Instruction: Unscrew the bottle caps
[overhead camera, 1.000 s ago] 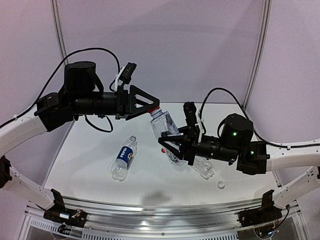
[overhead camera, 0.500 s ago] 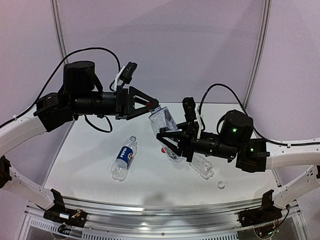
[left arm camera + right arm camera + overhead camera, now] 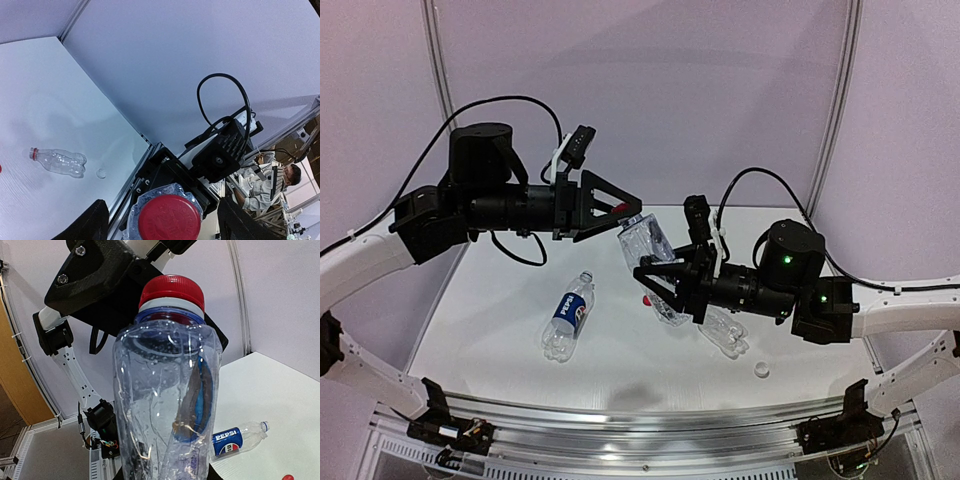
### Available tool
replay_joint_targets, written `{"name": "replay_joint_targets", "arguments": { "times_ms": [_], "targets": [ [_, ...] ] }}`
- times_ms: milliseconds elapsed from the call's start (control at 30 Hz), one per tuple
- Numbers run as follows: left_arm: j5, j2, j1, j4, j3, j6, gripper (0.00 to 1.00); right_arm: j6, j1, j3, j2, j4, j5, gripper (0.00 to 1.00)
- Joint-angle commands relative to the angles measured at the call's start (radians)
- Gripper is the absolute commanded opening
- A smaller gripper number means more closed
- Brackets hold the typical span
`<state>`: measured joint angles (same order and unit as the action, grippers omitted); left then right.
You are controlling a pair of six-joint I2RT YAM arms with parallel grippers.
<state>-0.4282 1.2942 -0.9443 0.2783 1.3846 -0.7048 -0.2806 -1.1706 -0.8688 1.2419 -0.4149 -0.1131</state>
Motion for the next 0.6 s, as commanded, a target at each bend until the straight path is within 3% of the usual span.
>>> {"name": "replay_joint_targets", "arguments": {
  "times_ms": [0,200,267,433,500,567],
  "targets": [
    [0.038,-0.003,-0.006,0.023,0.015,0.016,0.7,0.009,0.005,-0.029,0.014,0.0,-0.011,0.0],
    [0.059,0.001,-0.007,0.023,0.021,0.014,0.53,0.005,0.005,-0.033,0.021,0.007,-0.02,0.0],
    [0.064,0.001,-0.006,0.013,0.018,0.01,0.55,0.008,0.005,-0.038,0.025,0.015,-0.026,0.0],
    [0.081,0.002,-0.006,0.013,0.024,0.013,0.71,0.021,0.004,-0.051,0.033,0.03,-0.03,0.0],
    [0.083,0.002,-0.007,0.016,0.022,0.013,0.68,0.021,0.005,-0.049,0.033,0.031,-0.029,0.0],
    [0.082,0.003,-0.005,0.015,0.021,0.011,0.59,0.019,0.005,-0.048,0.035,0.033,-0.028,0.0]
  ]
}}
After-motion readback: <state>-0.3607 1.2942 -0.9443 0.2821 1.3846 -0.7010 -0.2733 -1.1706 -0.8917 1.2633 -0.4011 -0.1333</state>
